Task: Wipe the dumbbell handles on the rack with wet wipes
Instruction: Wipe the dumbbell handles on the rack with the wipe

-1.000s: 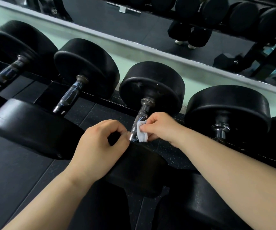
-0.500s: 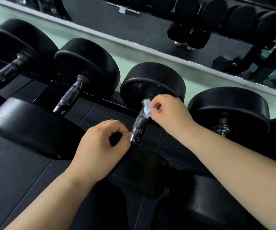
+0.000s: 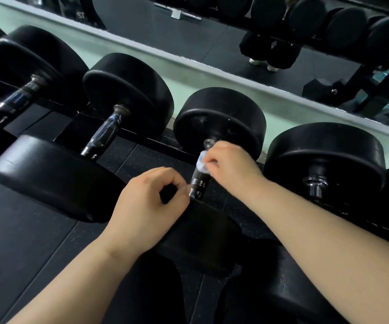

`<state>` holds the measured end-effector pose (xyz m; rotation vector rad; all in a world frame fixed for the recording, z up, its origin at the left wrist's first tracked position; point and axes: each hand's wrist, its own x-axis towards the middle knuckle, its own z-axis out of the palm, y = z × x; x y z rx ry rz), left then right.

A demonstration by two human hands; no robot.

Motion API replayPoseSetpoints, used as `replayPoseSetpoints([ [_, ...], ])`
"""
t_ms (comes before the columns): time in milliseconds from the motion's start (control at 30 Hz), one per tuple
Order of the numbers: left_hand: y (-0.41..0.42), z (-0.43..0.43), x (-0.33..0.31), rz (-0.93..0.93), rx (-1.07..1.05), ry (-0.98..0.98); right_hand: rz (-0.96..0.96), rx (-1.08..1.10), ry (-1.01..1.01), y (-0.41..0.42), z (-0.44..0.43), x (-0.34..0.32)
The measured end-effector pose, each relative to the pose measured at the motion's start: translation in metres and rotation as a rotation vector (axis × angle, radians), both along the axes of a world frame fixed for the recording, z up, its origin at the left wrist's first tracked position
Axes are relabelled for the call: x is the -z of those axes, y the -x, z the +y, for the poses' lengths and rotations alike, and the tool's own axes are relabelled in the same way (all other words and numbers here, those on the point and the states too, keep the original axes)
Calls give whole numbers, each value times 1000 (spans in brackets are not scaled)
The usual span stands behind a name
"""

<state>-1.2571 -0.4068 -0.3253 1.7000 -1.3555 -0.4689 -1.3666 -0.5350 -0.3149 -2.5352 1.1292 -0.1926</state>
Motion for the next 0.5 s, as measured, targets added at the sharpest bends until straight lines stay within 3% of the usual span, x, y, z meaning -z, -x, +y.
replayPoseSetpoints([
  [100,-1,0,0,6,-1,9,-48,51,24,0,-3,2],
  [267,-2,0,0,-8,3,21,131,-278,-138,0,18,0],
  [400,0,0,-1,12,-5,15,51,-140,5,-2,2,3],
  [500,0,0,-1,15,-12,16,13,-100,-7,-1,1,3],
])
